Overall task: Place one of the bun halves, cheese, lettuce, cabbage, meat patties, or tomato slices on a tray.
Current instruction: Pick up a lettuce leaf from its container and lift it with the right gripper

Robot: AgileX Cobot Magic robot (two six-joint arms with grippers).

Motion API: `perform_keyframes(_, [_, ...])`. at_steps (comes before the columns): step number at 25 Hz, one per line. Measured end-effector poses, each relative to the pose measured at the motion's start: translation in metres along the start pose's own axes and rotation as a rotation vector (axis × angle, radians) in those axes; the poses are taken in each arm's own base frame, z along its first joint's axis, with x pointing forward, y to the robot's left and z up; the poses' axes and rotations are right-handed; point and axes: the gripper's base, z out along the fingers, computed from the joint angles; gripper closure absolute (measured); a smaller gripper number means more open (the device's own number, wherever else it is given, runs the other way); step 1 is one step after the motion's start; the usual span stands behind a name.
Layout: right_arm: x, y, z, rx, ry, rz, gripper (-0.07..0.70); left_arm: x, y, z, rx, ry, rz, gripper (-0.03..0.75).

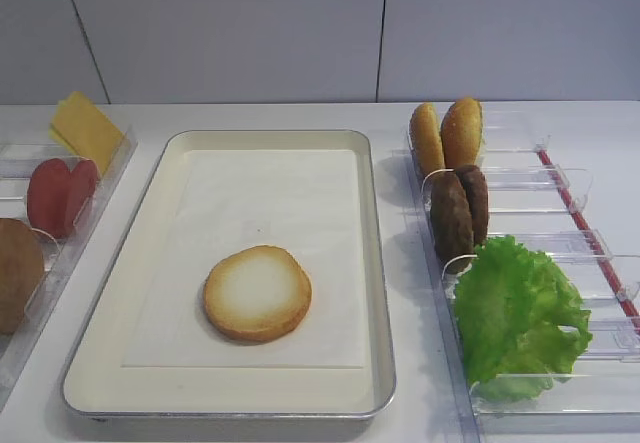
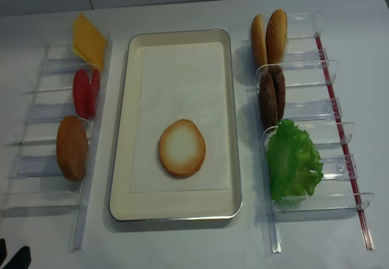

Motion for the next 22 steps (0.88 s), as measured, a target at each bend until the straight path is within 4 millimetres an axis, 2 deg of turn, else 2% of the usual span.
perform_keyframes(7, [-0.003, 0.003, 0.0, -0.039, 0.038, 0.06, 0.37, 0.0, 0.0, 0.0, 0.0, 0.0, 0.0, 0.448])
perform_keyframes(11, [-0.023, 0.005, -0.002, -0.059, 0.129, 0.13, 0.358, 0.0, 0.0, 0.0, 0.0, -0.001, 0.0, 0.448])
perform_keyframes(13, [-0.038, 0.007, 0.0, -0.088, 0.182, 0.167, 0.294, 0.0, 0.0, 0.0, 0.0, -0.001, 0.0, 0.448])
perform_keyframes(17, [-0.065, 0.014, 0.007, -0.186, 0.273, 0.237, 0.098, 0.0, 0.0, 0.0, 0.0, -0.001, 0.0, 0.448])
perform_keyframes(22, [-0.093, 0.013, 0.04, -0.221, 0.448, 0.301, 0.048, 0.0, 0.0, 0.0, 0.0, -0.002, 0.0, 0.448])
